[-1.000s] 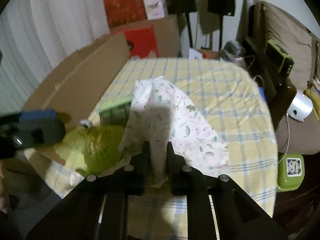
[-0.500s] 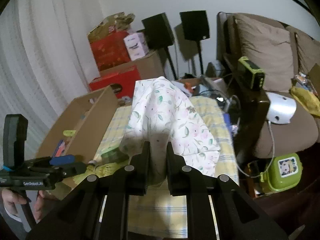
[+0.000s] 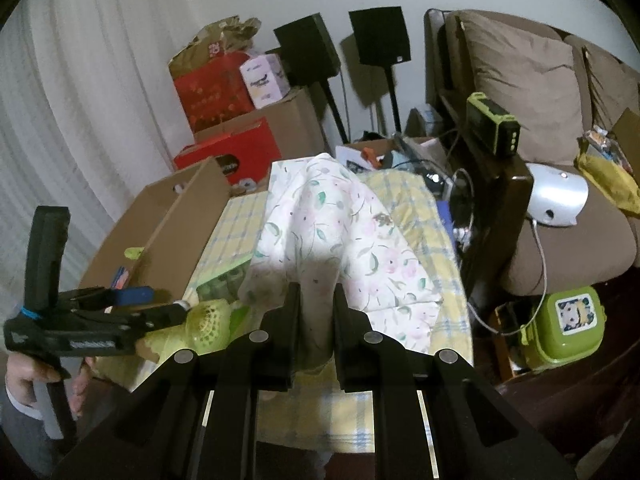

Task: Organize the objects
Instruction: 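Grasp a yellow shuttlecock with the left tool while the right tool holds the cloth raised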

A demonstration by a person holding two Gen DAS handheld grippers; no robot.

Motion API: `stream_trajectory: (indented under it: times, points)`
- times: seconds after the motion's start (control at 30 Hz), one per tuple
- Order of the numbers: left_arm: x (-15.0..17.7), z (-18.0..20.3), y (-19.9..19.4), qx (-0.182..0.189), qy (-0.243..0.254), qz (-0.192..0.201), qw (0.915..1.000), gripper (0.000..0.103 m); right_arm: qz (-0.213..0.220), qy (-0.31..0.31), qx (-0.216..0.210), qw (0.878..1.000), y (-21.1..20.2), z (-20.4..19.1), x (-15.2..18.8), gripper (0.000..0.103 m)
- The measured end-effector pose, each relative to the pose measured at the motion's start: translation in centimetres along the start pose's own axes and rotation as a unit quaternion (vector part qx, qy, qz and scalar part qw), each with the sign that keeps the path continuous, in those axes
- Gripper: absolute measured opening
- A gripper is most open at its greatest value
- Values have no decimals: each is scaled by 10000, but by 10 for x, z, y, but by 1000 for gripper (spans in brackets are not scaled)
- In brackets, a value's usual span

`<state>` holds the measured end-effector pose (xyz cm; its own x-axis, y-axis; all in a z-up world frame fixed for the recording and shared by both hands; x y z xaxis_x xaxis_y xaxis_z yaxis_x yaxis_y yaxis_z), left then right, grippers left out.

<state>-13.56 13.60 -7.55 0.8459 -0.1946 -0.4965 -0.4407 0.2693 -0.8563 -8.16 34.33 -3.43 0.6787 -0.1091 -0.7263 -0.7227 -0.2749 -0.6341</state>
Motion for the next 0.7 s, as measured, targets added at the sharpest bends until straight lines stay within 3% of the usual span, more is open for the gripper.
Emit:
stream_trajectory:
  times: [0.17,0.2,0.23,0.33,0.37,0.43,0.53,0.7]
  points:
    - [6,10,13,-475,464,-71,9978,79,-67,-31,-81,9999,4,-8,7,13]
    - [6,11,17,-573,557,-76,9968,74,-70,-30,-99,9999,4,-9,8,13]
    - [7,13,20,-654,641,-98,9958,62,-72,-37,-104,9999,4,-10,9,13]
    - [7,16,29,-1123,922,-94,9893,46,-86,-83,-102,9999,4,-13,11,13]
    - [7,18,30,-1113,980,-61,9889,42,-90,-94,-103,9999,4,-13,12,13]
    - [7,20,32,-777,827,-183,9934,24,-101,-106,-103,9998,4,-15,14,13]
    - [4,27,27,-862,889,-16,9923,11,-114,-114,-125,9998,4,-17,14,13]
    - [-4,31,12,-827,850,287,9925,2,-89,-158,-159,9997,3,-22,14,13]
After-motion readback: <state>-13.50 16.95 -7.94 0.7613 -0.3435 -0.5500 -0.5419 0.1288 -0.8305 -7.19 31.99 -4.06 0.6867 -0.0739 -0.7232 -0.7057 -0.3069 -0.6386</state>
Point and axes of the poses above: each gripper's, at about its wrist camera, not at the fingertips, and y roughly the way its jaws point, z to its right, x to its underside, the point moved 4 cm from there along y, roughly the way its jaws point, and after that the axes turned 1 degree about z, right-handed, at the moved point
